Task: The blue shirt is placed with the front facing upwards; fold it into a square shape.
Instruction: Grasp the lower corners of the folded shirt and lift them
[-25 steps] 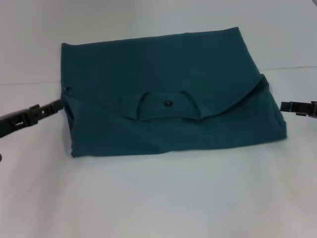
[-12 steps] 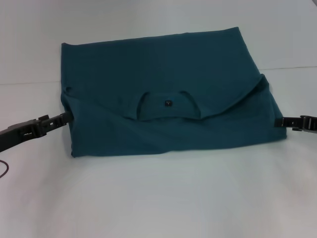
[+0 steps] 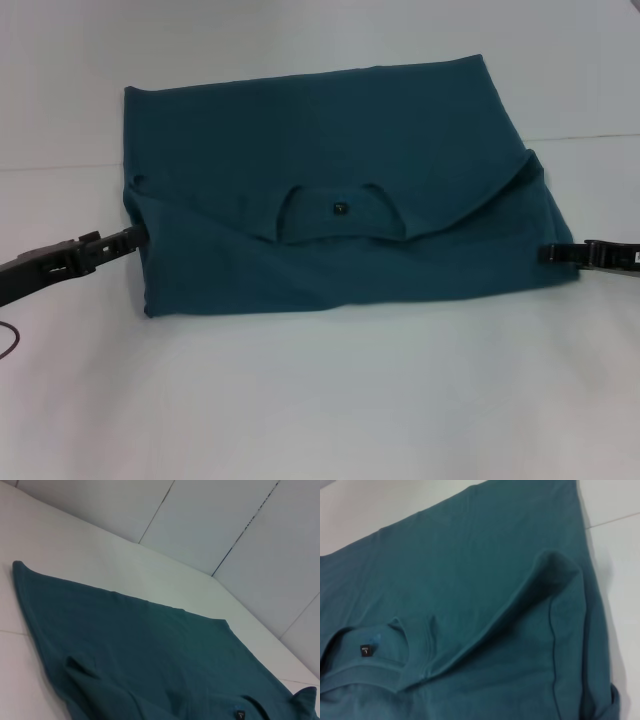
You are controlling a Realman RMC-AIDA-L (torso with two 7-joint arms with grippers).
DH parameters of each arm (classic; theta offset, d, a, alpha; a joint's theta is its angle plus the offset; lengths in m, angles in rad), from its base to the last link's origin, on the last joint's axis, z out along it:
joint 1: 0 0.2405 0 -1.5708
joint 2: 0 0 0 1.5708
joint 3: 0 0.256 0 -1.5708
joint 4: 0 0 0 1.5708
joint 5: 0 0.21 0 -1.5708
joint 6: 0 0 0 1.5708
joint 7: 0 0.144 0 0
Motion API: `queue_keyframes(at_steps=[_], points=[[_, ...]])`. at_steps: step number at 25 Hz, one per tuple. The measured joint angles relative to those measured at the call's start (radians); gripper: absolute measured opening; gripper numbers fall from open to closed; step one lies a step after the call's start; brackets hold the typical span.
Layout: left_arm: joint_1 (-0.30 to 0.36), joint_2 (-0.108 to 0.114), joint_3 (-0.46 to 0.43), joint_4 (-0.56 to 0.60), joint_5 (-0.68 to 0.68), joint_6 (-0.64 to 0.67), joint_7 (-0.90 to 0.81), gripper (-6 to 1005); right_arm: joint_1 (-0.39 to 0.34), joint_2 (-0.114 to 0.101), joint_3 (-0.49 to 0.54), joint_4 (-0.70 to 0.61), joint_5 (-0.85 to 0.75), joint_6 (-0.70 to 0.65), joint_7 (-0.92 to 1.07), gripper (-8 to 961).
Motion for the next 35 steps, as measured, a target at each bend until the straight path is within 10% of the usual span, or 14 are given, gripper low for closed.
queue_keyframes(at_steps=[21,35], points=[[-0.012,-0.001,0.011,-0.001,0.000,-0.011,-0.002,877,0.012,0.013,-0.002,0.015,0.006,0.009,-0.004,709],[-0.008,-0.002,0.012,-0.001,0.000,-0.011,-0.007,878,-0.004,0.007,0.007,0.007,0.007,-0.003,0.003,116]])
